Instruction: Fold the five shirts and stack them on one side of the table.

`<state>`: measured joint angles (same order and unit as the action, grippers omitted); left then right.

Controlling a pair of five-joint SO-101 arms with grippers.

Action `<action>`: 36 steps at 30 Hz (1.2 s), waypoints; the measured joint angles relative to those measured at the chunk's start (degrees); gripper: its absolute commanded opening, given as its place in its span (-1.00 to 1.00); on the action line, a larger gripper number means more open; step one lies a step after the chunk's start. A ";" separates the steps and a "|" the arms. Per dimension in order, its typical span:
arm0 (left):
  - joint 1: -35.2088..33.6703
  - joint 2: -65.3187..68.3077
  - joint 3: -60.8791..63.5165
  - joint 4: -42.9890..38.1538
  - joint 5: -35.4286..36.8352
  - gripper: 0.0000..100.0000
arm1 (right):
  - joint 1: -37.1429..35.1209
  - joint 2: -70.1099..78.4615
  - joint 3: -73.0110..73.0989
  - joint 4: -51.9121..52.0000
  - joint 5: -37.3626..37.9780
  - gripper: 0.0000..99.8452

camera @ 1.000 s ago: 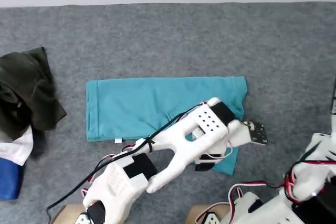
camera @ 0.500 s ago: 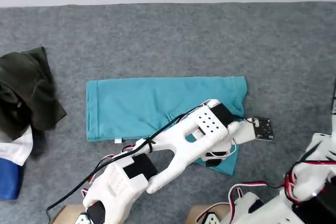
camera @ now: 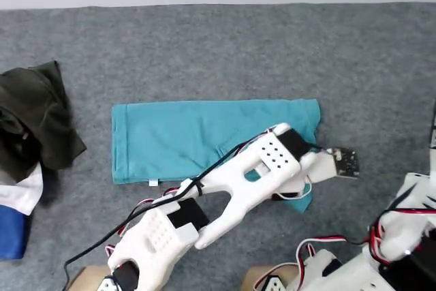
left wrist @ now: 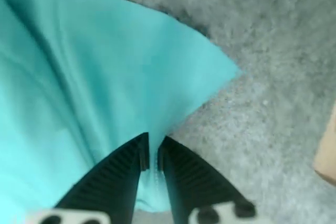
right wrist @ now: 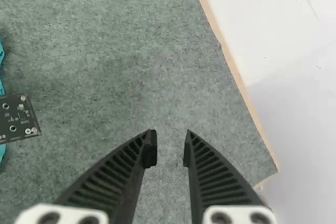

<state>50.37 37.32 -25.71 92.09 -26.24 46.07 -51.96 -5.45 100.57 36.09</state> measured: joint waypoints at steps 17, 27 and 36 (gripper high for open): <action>-14.77 0.97 -7.21 -4.66 -0.26 -0.97 | 0.00 0.00 0.00 0.00 0.00 -0.79; -22.77 12.22 -15.38 -5.71 0.00 -0.69 | 0.00 0.00 0.00 0.00 0.00 -0.79; -23.65 14.59 -32.00 3.69 -1.76 -0.68 | 0.00 0.00 0.00 0.00 0.00 -0.79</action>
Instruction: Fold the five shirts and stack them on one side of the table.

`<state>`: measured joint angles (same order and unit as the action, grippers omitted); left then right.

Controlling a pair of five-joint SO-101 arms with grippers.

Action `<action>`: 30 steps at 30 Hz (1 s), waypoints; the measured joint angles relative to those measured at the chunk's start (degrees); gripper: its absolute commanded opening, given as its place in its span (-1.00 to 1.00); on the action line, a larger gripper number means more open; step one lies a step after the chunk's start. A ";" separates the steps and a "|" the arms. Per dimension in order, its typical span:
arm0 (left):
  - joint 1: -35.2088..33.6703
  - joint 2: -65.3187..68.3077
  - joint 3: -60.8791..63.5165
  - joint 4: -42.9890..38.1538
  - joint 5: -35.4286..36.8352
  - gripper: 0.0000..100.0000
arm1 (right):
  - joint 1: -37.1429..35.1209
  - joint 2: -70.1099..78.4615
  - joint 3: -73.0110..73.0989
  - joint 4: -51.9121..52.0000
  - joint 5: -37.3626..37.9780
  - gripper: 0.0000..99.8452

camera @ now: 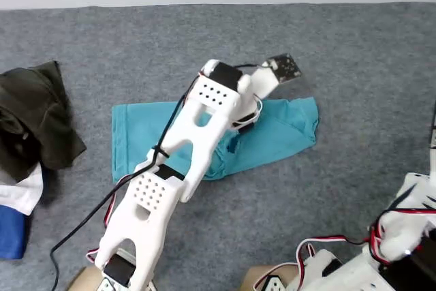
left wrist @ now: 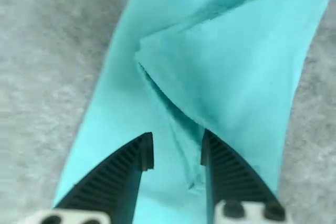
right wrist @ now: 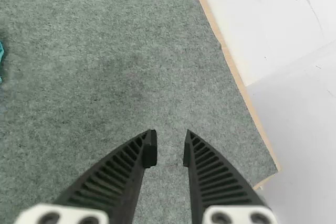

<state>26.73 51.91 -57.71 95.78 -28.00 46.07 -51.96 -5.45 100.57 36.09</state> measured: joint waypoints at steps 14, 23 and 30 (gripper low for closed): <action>-1.58 0.00 -4.92 3.08 0.79 -0.69 | 0.00 0.00 0.00 0.00 0.00 -0.79; 6.24 -9.76 14.15 3.08 1.76 -0.80 | 0.00 0.00 0.00 0.00 0.00 -0.79; 2.02 -12.92 26.29 2.99 1.76 -0.85 | 0.00 0.00 0.00 0.00 0.00 -0.79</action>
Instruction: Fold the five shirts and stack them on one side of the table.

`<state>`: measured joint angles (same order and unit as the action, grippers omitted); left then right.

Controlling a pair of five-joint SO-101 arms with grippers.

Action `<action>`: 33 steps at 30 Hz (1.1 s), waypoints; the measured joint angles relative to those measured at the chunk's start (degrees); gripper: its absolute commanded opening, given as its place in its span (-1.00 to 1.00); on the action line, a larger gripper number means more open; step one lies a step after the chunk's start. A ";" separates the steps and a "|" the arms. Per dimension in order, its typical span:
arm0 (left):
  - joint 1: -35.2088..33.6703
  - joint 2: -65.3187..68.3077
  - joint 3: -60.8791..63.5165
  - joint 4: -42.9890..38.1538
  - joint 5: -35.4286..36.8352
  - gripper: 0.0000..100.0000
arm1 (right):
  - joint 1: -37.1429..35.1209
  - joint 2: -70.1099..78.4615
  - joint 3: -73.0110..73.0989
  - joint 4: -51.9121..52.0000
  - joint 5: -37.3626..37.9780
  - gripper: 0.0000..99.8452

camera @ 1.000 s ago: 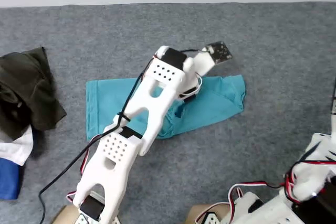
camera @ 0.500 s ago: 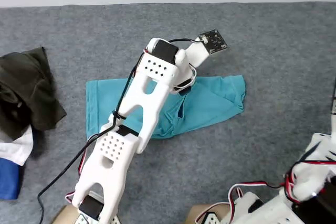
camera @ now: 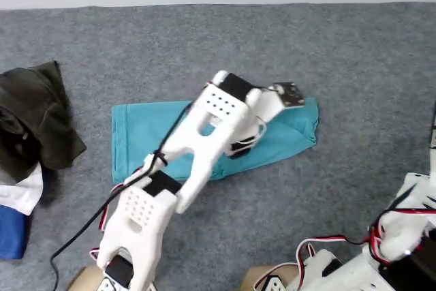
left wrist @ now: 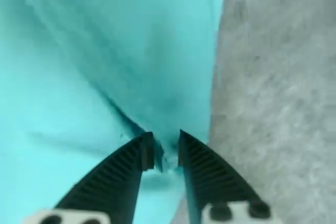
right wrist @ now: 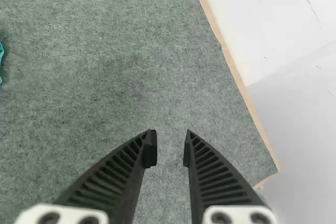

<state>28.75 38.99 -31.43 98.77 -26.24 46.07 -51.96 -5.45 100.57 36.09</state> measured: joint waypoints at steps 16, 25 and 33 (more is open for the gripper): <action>1.58 1.41 -4.04 -0.26 2.90 -0.85 | 0.00 0.00 2.46 0.00 0.00 -0.79; -3.69 -11.08 -2.64 0.00 9.67 -0.85 | 0.00 0.00 2.46 0.00 0.00 -0.79; -21.63 -19.25 7.56 0.00 16.79 -0.85 | -2.20 0.00 2.46 0.00 0.00 -0.79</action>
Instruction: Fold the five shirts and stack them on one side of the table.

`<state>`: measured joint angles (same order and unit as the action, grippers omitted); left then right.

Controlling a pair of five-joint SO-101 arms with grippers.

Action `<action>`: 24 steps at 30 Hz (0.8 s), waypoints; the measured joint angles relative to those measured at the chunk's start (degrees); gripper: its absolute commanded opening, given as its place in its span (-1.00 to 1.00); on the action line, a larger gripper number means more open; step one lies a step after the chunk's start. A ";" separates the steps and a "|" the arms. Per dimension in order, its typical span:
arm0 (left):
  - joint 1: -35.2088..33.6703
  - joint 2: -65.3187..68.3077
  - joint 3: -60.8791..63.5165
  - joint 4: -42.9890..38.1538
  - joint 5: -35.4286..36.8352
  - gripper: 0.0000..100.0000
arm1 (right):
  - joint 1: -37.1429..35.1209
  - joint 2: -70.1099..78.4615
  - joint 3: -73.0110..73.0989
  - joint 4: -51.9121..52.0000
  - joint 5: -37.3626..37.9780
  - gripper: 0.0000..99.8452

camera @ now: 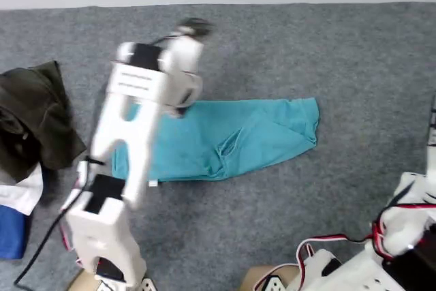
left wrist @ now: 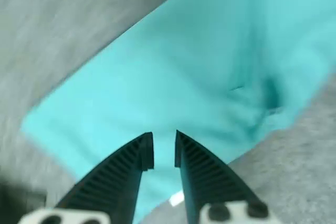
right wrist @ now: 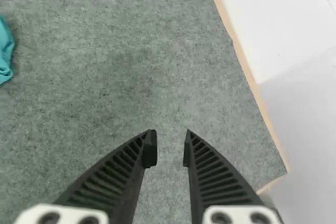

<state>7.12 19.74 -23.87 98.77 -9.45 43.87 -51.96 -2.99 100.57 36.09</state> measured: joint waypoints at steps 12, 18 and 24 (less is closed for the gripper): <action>-23.65 3.16 4.48 -0.09 -6.77 -0.54 | -7.03 0.00 0.00 0.00 0.00 -0.79; -24.97 11.87 4.48 -3.34 -11.78 -0.54 | -7.03 0.00 0.00 0.00 0.00 -0.79; -24.97 16.79 4.48 -8.35 -12.22 -0.54 | -7.03 0.00 0.00 0.00 0.00 -0.79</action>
<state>-17.85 36.53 -19.38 90.42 -21.67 36.84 -51.96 -2.99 100.57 36.09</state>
